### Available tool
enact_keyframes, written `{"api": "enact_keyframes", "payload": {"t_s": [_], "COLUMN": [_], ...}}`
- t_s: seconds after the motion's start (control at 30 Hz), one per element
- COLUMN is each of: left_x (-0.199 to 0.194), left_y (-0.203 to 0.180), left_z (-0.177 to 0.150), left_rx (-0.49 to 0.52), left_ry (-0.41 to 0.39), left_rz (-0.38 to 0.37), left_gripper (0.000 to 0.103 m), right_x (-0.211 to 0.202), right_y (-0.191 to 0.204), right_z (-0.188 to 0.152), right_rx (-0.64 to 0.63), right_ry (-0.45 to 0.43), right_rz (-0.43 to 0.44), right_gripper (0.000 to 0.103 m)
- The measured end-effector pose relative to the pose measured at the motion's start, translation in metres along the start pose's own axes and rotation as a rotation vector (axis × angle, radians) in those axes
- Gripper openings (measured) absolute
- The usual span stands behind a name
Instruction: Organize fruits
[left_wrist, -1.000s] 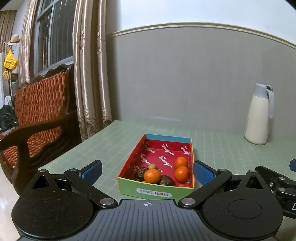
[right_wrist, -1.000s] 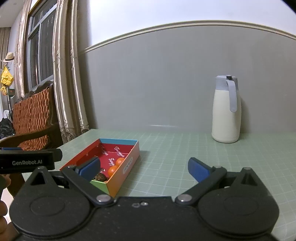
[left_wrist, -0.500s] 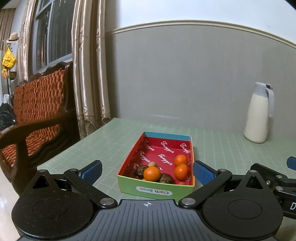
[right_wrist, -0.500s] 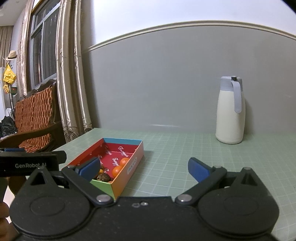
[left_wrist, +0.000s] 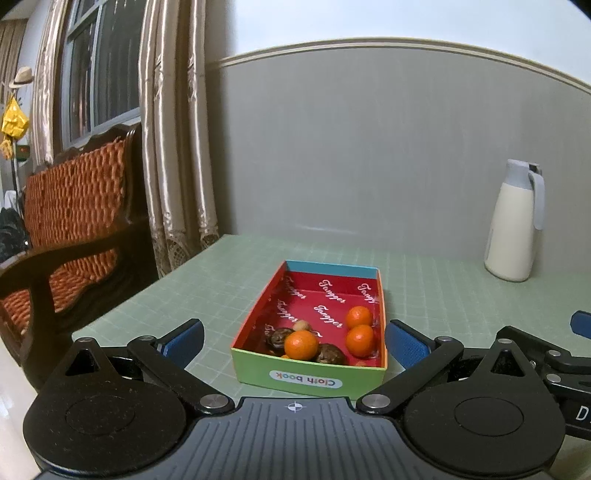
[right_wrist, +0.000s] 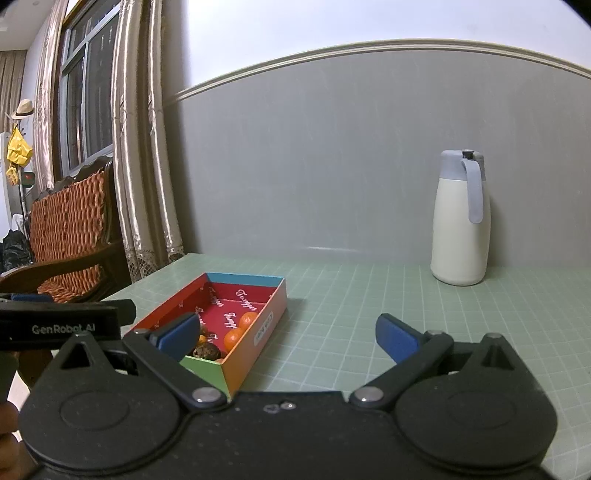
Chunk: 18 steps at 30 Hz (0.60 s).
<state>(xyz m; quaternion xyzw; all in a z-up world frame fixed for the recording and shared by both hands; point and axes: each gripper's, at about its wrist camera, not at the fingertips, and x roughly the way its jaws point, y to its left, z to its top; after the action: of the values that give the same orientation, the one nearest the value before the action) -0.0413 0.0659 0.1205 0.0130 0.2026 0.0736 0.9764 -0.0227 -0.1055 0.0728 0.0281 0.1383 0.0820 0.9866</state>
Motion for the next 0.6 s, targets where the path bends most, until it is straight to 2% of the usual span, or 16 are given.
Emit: {"api": "enact_keyframes", "payload": {"t_s": [0.6], "left_x": [0.0024], "left_y": [0.0016], "left_z": [-0.0002], "left_rx": [0.006], "left_ry": [0.007], "left_rz": [0.001], "left_gripper": [0.103], "right_x": [0.0023], "right_y": [0.0033], "right_z": [-0.0025], "right_rx": [-0.013], "right_ry": [0.003], "right_rz": [0.011], "right_gripper": [0.102]}}
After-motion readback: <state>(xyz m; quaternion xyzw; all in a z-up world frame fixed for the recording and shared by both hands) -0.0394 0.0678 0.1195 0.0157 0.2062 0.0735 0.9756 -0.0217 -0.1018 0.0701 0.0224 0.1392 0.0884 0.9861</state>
